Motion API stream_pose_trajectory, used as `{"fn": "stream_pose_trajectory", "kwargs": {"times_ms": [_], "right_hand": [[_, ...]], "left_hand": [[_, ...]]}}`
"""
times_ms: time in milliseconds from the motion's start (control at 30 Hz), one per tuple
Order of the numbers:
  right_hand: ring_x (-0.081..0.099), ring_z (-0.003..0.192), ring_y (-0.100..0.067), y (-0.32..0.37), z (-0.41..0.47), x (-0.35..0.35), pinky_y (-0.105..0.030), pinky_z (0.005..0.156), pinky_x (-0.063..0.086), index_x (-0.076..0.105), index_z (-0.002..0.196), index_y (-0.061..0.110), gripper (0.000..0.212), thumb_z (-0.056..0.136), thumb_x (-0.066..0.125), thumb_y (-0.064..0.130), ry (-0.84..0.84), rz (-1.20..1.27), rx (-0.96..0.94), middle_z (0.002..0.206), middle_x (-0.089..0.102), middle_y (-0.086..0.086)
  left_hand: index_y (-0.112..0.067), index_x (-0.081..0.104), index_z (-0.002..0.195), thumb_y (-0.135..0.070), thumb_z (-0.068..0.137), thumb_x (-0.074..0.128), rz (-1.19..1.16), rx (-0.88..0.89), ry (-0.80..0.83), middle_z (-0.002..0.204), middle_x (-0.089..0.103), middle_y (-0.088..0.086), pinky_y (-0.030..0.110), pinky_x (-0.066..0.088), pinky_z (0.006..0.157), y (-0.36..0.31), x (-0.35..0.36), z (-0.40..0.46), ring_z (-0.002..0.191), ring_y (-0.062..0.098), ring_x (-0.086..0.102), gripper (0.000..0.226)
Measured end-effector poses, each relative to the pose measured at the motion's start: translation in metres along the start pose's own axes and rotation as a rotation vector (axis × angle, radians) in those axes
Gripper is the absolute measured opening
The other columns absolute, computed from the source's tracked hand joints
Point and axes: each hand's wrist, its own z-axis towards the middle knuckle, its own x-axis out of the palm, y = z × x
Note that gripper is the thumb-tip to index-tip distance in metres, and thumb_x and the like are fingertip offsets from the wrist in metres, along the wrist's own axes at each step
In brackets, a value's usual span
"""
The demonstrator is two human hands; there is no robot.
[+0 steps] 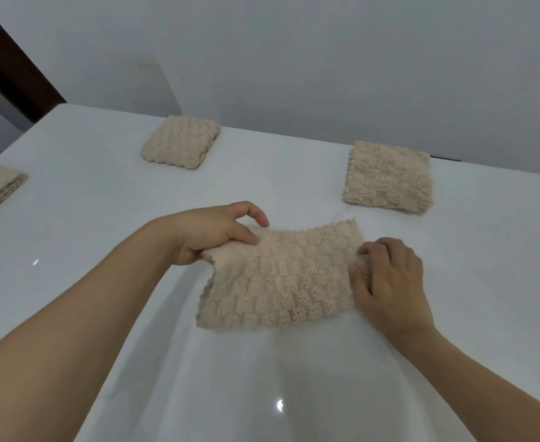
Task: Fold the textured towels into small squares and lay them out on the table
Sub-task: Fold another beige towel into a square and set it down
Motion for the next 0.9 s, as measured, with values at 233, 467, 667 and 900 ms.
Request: {"fn": "stream_pose_trajectory", "kwargs": {"times_ms": [233,467,667,900], "right_hand": [[0.053,0.083,-0.018,-0.007,0.003,0.003,-0.037,0.081,0.040,0.067,0.087,0.019,0.032,0.092,0.036,0.027,-0.020,0.232,0.087,0.090,0.058,0.007],[0.056,0.080,-0.013,-0.012,0.005,0.001,-0.042,0.076,0.043,0.064,0.078,0.022,0.042,0.096,0.027,0.031,-0.054,0.424,0.150,0.082,0.060,0.011],[0.051,0.072,-0.015,-0.014,0.007,0.000,-0.043,0.068,0.042,0.058,0.070,0.016,0.051,0.099,0.022,0.039,-0.078,0.467,0.149,0.074,0.056,0.007],[0.049,0.069,-0.010,-0.015,0.008,-0.002,-0.034,0.066,0.040,0.059,0.067,0.011,0.072,0.098,0.016,0.059,-0.094,0.525,0.101,0.072,0.056,0.006]], "left_hand": [[0.003,0.065,0.107,0.009,0.083,0.030,-0.296,0.022,0.226,0.098,0.070,0.022,0.030,0.058,0.061,-0.023,0.028,0.027,0.075,0.027,0.070,0.043],[-0.012,0.061,0.069,-0.026,0.085,0.075,0.352,0.214,-0.103,0.053,0.056,-0.010,0.018,0.038,0.049,-0.047,0.058,0.059,0.048,0.006,0.047,0.026],[-0.014,0.053,0.069,-0.043,0.084,0.073,0.269,0.386,-0.166,0.065,0.048,-0.001,0.028,0.036,0.057,-0.042,0.079,0.083,0.058,0.012,0.046,0.039],[-0.016,0.056,0.077,-0.045,0.092,0.061,0.510,0.496,-0.336,0.076,0.062,0.003,0.032,0.040,0.062,-0.016,0.095,0.102,0.067,0.014,0.053,0.033]]}}
